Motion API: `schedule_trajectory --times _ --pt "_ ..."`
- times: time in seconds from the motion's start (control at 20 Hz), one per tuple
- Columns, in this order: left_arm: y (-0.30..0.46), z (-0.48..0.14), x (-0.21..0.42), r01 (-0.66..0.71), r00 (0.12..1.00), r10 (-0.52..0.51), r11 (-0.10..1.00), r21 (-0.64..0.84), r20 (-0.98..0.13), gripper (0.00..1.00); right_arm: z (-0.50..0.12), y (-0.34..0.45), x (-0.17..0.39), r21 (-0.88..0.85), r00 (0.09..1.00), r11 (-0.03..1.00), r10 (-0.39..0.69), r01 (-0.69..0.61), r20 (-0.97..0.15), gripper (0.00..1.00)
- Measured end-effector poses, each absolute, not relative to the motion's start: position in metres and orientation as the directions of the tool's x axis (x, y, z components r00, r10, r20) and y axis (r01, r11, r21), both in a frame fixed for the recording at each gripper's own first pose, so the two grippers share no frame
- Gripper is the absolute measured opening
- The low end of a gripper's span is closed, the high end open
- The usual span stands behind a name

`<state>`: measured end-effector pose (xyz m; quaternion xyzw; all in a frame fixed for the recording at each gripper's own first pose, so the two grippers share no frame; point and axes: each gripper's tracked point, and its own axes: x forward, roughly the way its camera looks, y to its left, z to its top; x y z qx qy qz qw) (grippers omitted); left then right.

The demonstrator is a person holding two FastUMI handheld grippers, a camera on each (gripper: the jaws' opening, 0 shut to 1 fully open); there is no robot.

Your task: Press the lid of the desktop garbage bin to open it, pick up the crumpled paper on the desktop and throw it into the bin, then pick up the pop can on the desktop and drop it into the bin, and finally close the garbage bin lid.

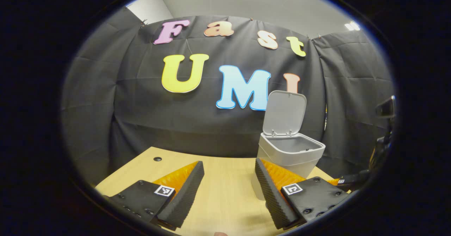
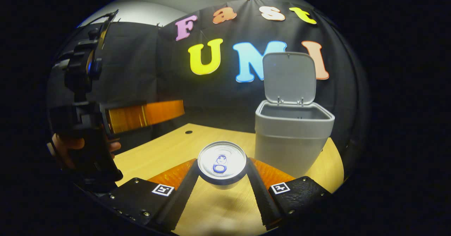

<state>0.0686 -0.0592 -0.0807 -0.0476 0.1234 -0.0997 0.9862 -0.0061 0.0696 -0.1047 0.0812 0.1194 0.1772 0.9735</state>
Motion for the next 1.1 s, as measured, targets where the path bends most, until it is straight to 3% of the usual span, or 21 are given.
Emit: schedule_trajectory --times 0.3,0.55,0.6,0.65,0.7,0.8,0.85,1.1 --pt "-0.060 -0.083 0.070 0.182 0.948 -0.208 0.976 -0.123 -0.240 0.95 -0.048 0.036 0.029 0.171 0.963 0.950 0.268 -0.262 -0.011 0.84" --pt "-0.060 -0.088 0.073 0.183 0.946 -0.208 0.976 -0.122 -0.248 0.95 -0.005 0.001 0.051 0.160 0.978 0.973 0.145 -0.169 0.153 0.84" --pt "-0.058 -0.089 0.073 0.182 0.946 -0.208 0.975 -0.124 -0.249 1.00 -0.003 -0.003 0.057 0.147 0.977 0.977 0.129 -0.154 0.168 0.84" --pt "-0.059 -0.088 0.075 0.183 0.945 -0.210 0.975 -0.126 -0.249 0.95 -0.003 -0.009 0.063 0.133 0.980 0.982 0.108 -0.131 0.167 0.84" --pt "-0.061 -0.090 0.076 0.185 0.944 -0.213 0.974 -0.127 -0.251 1.00 -0.005 -0.014 0.070 0.122 0.983 0.987 0.088 -0.108 0.159 0.84" --pt "-0.063 -0.090 0.079 0.192 0.943 -0.217 0.974 -0.123 -0.251 1.00 -0.009 -0.022 0.079 0.118 0.988 0.991 0.053 -0.071 0.143 0.84" --pt "-0.064 -0.091 0.080 0.195 0.943 -0.219 0.974 -0.119 -0.251 0.95 -0.012 -0.024 0.084 0.117 0.990 0.991 0.041 -0.057 0.134 0.84" --pt "-0.067 -0.094 0.085 0.203 0.940 -0.227 0.972 -0.119 -0.253 1.00 -0.037 -0.029 0.103 0.124 0.998 0.992 0.027 -0.033 0.053 0.84"
